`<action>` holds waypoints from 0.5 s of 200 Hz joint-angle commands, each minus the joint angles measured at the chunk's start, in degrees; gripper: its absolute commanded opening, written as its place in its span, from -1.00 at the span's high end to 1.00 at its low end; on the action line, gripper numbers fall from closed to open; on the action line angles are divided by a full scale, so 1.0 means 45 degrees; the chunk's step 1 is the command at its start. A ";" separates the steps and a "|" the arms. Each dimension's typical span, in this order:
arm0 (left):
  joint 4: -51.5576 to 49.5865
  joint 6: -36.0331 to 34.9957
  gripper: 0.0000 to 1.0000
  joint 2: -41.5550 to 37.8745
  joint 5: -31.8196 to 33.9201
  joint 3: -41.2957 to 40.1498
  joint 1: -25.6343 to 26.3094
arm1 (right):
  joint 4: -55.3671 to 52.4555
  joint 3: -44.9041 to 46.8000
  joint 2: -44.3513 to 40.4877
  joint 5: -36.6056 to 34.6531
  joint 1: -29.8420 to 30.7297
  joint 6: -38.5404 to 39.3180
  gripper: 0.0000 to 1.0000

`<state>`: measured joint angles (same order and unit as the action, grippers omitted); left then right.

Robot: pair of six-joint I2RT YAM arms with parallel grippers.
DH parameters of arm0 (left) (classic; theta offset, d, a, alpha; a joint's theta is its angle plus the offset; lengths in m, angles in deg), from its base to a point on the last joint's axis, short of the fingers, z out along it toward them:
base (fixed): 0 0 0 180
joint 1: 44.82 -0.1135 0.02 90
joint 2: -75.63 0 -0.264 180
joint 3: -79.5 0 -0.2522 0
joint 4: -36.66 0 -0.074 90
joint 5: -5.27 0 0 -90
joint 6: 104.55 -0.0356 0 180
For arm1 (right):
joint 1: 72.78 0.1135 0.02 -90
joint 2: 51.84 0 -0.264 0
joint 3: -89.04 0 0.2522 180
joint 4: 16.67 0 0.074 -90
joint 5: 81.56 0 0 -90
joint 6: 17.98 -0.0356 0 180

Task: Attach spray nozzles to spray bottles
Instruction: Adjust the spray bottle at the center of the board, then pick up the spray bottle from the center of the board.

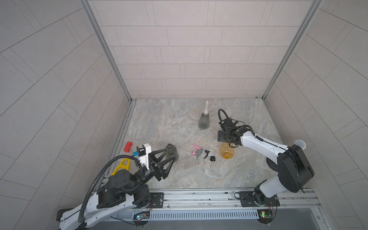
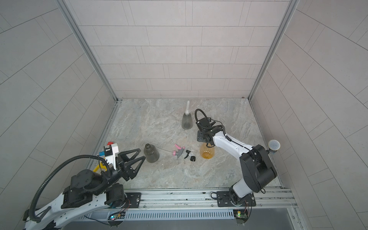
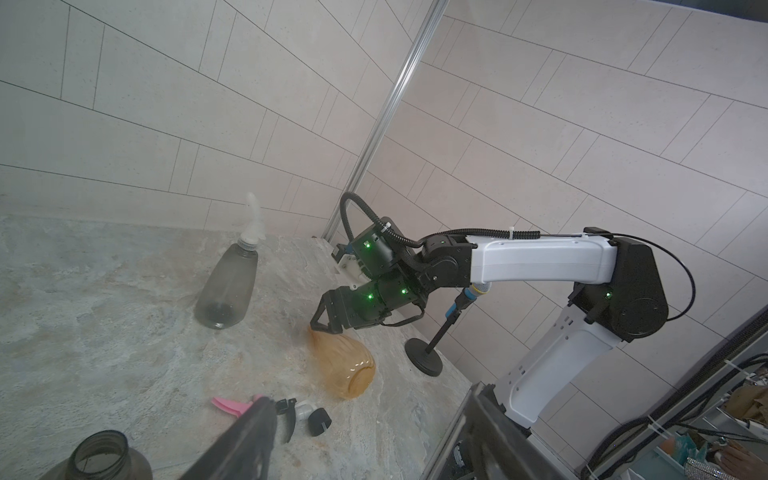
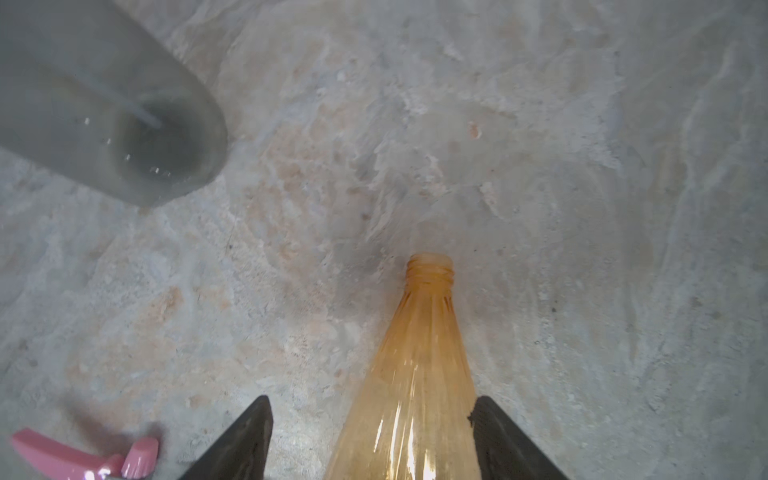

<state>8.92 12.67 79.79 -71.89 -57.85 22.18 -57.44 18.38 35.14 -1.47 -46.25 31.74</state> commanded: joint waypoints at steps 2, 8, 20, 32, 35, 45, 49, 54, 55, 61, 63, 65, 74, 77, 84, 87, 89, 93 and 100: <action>0.0212 -0.0009 -0.54 -0.0046 -0.0178 -0.0120 -0.0026 | 0.0090 -0.0243 0.0003 -0.0776 -0.0190 -0.1625 -0.55; 0.0214 -0.0013 -0.54 -0.0046 -0.0199 -0.0129 -0.0026 | 0.0003 -0.0381 0.0195 -0.0752 -0.0253 -0.1571 -0.55; 0.0201 -0.0007 -0.54 -0.0032 -0.0214 -0.0096 -0.0026 | -0.0147 -0.0616 0.0661 -0.0444 -0.0496 -0.1336 -0.55; 0.0158 -0.0034 -0.54 -0.0027 -0.0217 -0.0035 -0.0026 | -0.0703 -0.0972 0.1130 -0.0040 -0.0749 -0.0897 -0.55; 0.0140 -0.0049 -0.54 -0.0027 -0.0217 -0.0018 -0.0026 | -0.0806 -0.1034 0.1214 -0.0036 -0.0761 -0.0736 -0.54; 0.0099 -0.0072 -0.54 -0.0037 -0.0198 0.0022 -0.0026 | -0.1159 -0.1140 0.1435 -0.0312 -0.0775 -0.0306 -0.53; 0.0080 -0.0070 -0.54 -0.0045 -0.0180 0.0026 -0.0026 | -0.1284 -0.1111 0.1512 -0.0524 -0.0762 -0.0065 -0.53; 0.0079 -0.0085 -0.54 -0.0046 -0.0178 0.0027 -0.0026 | -0.1399 -0.1078 0.1571 -0.0740 -0.0776 0.0067 -0.53; 0.0079 -0.0089 -0.54 -0.0046 -0.0178 0.0027 -0.0026 | -0.1429 -0.1062 0.1590 -0.0802 -0.0776 0.0084 -0.53; 0.0093 -0.0092 -0.54 -0.0061 -0.0178 0.0027 -0.0026 | -0.1729 -0.1032 0.1688 -0.1191 -0.0832 0.0159 -0.53; 0.0097 -0.0092 -0.54 -0.0065 -0.0178 0.0027 -0.0026 | -0.1786 -0.1003 0.1726 -0.1263 -0.0859 0.0223 -0.53; 0.0098 -0.0088 -0.54 -0.0066 -0.0178 0.0017 -0.0026 | -0.1844 -0.1006 0.1765 -0.1320 -0.0905 0.0298 -0.53; 0.0118 -0.0092 -0.54 -0.0084 -0.0169 0.0007 -0.0026 | -0.1899 -0.0856 0.1843 -0.1580 -0.1089 0.0583 -0.52; 0.0132 -0.0088 -0.54 -0.0085 -0.0169 -0.0010 -0.0026 | -0.1842 -0.0783 0.1843 -0.1639 -0.1148 0.0670 -0.52; 0.0171 -0.0104 -0.54 -0.0104 -0.0178 -0.0049 -0.0026 | -0.1649 -0.0559 0.1806 -0.1655 -0.1286 0.0844 -0.52; 0.0190 -0.0101 -0.54 -0.0105 -0.0188 -0.0068 -0.0031 | -0.1562 -0.0480 0.1787 -0.1627 -0.1361 0.0885 -0.51; 0.0204 -0.0109 -0.54 -0.0105 -0.0180 -0.0085 -0.0027 | -0.1481 -0.0441 0.1785 -0.1592 -0.1396 0.0922 -0.51; 0.0229 -0.0094 -0.54 -0.0120 -0.0195 -0.0105 -0.0026 | -0.1337 -0.0344 0.1776 -0.1499 -0.1453 0.1038 -0.51; 0.0264 -0.0091 -0.54 -0.0134 -0.0177 -0.0146 -0.0026 | -0.1221 -0.0304 0.1831 -0.1455 -0.1498 0.1212 -0.51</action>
<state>8.94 12.65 79.79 -72.26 -57.96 22.18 -61.59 15.41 43.25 -5.58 -51.54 33.73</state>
